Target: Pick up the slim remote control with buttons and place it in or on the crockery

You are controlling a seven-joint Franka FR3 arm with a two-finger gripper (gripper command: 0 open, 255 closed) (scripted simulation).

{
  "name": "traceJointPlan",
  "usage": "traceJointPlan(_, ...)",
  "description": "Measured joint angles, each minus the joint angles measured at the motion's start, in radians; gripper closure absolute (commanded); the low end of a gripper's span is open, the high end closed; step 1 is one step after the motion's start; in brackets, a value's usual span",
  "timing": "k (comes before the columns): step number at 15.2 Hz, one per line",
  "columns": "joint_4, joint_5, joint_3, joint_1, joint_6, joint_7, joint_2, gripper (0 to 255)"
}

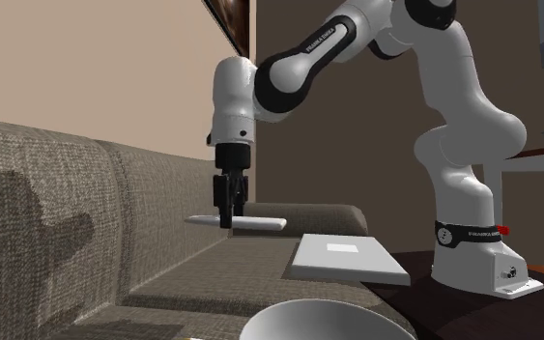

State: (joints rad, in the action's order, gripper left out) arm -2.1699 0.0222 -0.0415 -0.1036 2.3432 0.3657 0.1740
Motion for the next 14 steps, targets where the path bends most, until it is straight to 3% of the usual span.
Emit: traceJointPlan(14,-0.086,0.011,-0.137,0.179,-0.004,0.322,-0.085,255)
